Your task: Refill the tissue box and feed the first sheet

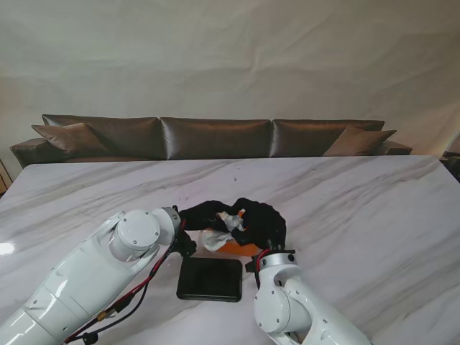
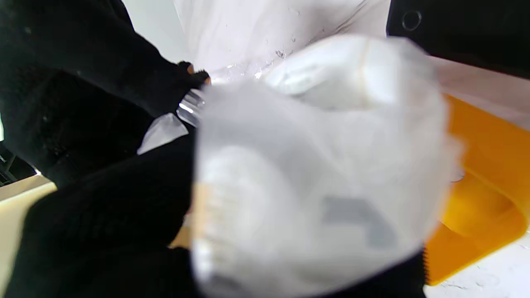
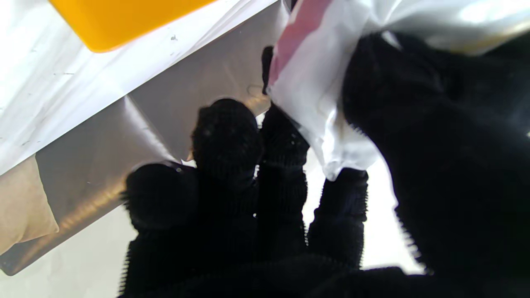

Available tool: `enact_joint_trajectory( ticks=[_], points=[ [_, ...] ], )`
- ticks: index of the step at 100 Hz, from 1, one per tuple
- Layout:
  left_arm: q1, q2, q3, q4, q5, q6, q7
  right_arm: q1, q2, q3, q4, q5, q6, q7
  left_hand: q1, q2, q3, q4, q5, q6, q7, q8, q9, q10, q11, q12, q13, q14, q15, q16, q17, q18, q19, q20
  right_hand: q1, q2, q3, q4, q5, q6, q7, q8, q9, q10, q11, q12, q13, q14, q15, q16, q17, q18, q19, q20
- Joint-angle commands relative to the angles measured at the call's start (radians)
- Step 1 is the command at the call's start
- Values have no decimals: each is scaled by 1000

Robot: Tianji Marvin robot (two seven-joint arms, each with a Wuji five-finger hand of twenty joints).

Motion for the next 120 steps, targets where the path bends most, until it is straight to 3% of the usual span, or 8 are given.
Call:
enact_joint_trajectory(
  ticks=[1,16,23,29,51,82,102,120],
  points=[
    [-1,-15,-12,-14,-4,0,-4,-20,-3,-5,3,-5,-6,28,-206,161,-246,1,-23,41,-42,37,3,35,106,-6,91,126,69,-11,6,-327,2287,-19,-27,-23,23,10,142,-130,143,44,80,-24,1,7,63,47,45,-4,31,-43,89,-17],
    [11,-18,-28,-8,-9,2,7,-31,-2,10,-11,3,-4,31,-244,220,-323,49,-57,76,-121,74,-26,39,102,-13,59,135,57,-17,-7,-313,2265,-34,-44,-73,99,15,188,-88,134,66,139,0,-21,-6,71,67,55,9,58,-9,96,-28],
    [13,-17,-31,-4,-5,3,9,-34,-2,16,-15,6,-5,31,-247,220,-333,49,-67,78,-132,73,-35,38,99,-13,49,136,52,-18,-19,-309,2258,-36,-58,-48,103,15,202,-67,128,61,153,10,-28,-12,71,75,60,13,62,4,95,-30],
    [16,-17,-34,-1,-4,4,8,-36,-2,21,-18,9,-4,31,-251,220,-344,47,-76,80,-142,71,-40,40,98,-13,40,137,49,-19,-29,-303,2255,-36,-121,118,54,65,268,-29,152,33,194,33,-19,-14,70,91,83,26,76,27,104,-32],
    [28,-16,-52,8,-5,9,10,-43,-1,38,-30,31,-1,47,-257,220,-397,33,-90,85,-172,66,-55,45,94,-15,22,144,42,-21,-50,-285,2249,-36,-129,195,67,121,295,42,159,95,215,49,9,23,70,99,113,36,76,40,117,-31],
    [69,-13,-101,-16,26,11,44,-41,-8,60,-37,64,52,61,-256,224,-501,5,-151,82,-225,50,-117,27,76,-14,-35,155,22,-19,-104,-257,2231,-29,-127,179,93,151,319,82,150,151,238,61,25,49,71,101,152,52,90,39,138,-28],
    [129,-13,-149,-65,134,20,133,-8,-20,69,-30,100,123,74,-249,240,-547,27,-231,65,-267,31,-228,7,40,-7,-208,163,-31,15,-309,-165,2174,62,-126,173,85,146,341,116,147,151,263,70,29,55,71,100,187,65,115,47,150,-34],
    [194,-16,-184,-111,289,13,244,47,-30,62,9,136,161,96,-257,248,-552,43,-260,46,-269,29,-277,-10,19,-10,-260,150,-39,30,-368,-155,2150,132,-147,253,15,158,381,168,153,167,283,69,65,76,70,92,234,78,150,43,173,-48]
  ],
)
